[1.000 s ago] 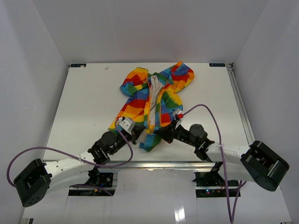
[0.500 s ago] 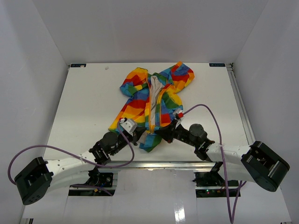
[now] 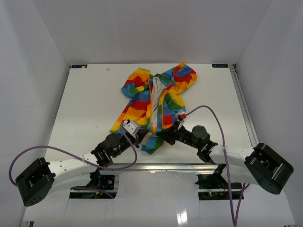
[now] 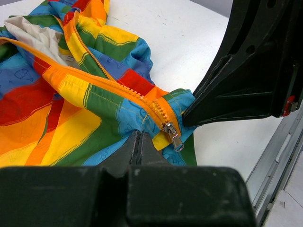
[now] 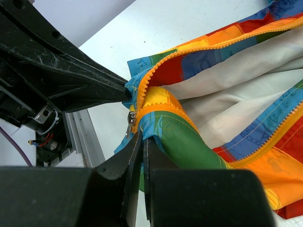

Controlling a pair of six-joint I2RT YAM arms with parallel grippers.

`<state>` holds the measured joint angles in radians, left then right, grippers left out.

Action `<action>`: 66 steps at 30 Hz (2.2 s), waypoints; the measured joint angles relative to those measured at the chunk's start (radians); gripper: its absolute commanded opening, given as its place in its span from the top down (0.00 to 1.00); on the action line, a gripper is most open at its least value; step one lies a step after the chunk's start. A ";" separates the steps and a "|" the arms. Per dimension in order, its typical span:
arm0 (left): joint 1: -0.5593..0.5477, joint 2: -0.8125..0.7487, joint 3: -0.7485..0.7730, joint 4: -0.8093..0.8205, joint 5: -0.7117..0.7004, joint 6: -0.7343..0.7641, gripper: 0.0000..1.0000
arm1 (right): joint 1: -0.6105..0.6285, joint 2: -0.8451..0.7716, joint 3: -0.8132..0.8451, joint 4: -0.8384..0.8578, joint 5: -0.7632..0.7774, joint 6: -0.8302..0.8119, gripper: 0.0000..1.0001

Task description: Zip up the jacket

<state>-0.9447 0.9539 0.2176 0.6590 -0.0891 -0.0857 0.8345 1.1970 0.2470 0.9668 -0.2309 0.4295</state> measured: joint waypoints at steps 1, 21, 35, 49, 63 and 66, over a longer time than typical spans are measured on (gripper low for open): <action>0.000 0.000 0.000 0.000 0.000 0.000 1.00 | 0.000 0.000 0.000 0.000 0.000 0.001 0.92; 0.000 -0.010 0.015 -0.020 0.101 0.015 1.00 | -0.038 -0.040 -0.002 -0.010 -0.034 0.004 0.92; 0.000 0.001 0.026 -0.058 0.130 0.026 1.00 | -0.062 -0.072 -0.013 -0.048 -0.109 -0.028 0.92; 0.000 -0.009 0.066 -0.149 0.216 0.045 1.00 | -0.088 -0.077 -0.012 -0.105 -0.204 -0.098 0.92; -0.001 -0.122 0.097 -0.267 0.228 0.036 1.00 | -0.096 -0.082 0.003 -0.107 -0.283 -0.135 0.92; -0.002 -0.134 0.097 -0.282 0.228 0.036 1.00 | -0.096 -0.100 0.003 -0.108 -0.304 -0.144 0.92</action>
<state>-0.9463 0.8203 0.3141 0.3772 0.1385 -0.0498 0.7385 1.0969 0.2497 0.8589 -0.5351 0.2854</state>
